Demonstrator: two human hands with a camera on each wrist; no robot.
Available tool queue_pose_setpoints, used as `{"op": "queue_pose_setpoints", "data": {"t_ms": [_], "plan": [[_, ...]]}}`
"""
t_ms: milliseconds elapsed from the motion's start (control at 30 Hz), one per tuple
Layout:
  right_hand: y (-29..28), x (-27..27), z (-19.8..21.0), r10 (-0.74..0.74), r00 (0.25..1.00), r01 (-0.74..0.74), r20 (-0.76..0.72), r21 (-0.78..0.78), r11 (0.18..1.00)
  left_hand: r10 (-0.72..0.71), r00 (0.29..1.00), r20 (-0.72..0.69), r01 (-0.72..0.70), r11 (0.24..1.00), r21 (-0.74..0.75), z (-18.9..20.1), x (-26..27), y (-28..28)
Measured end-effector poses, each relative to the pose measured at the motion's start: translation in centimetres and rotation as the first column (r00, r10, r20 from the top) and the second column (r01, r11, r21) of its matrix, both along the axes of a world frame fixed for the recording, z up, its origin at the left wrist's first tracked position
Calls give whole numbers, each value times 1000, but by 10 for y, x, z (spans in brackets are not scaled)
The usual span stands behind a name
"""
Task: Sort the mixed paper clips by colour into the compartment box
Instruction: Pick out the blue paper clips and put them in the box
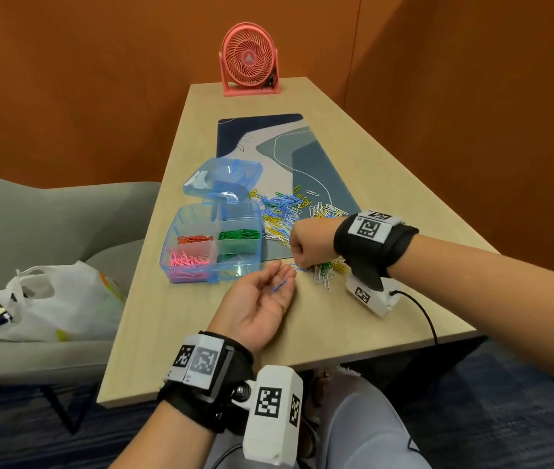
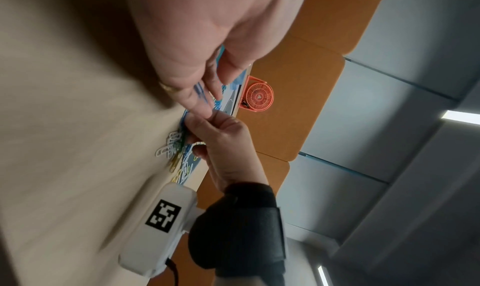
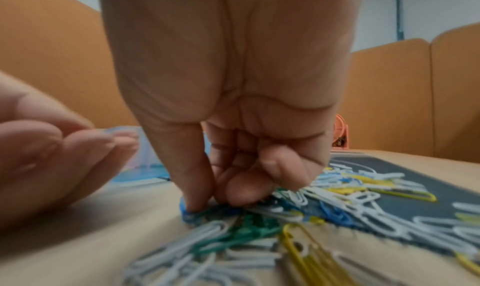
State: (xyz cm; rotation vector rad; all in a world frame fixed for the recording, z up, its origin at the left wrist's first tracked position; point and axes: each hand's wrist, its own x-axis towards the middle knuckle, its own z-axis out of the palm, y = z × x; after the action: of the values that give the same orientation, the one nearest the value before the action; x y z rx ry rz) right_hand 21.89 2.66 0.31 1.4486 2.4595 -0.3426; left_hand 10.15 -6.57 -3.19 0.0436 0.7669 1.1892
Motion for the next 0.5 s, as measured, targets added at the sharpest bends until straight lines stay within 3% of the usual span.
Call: {"op": "queue_pose_setpoints", "data": {"t_ms": [200, 367, 500], "plan": [[-4, 6, -3, -8, 1000, 8, -6, 48, 999, 36, 998, -55, -34, 999, 33, -1, 11, 3], [-5, 10, -3, -4, 999, 6, -34, 48, 999, 82, 997, -14, -81, 996, 46, 1, 11, 2], [-7, 8, -4, 9, 1000, -9, -6, 41, 999, 54, 998, -43, -50, 995, 90, -1, 12, 2]]}}
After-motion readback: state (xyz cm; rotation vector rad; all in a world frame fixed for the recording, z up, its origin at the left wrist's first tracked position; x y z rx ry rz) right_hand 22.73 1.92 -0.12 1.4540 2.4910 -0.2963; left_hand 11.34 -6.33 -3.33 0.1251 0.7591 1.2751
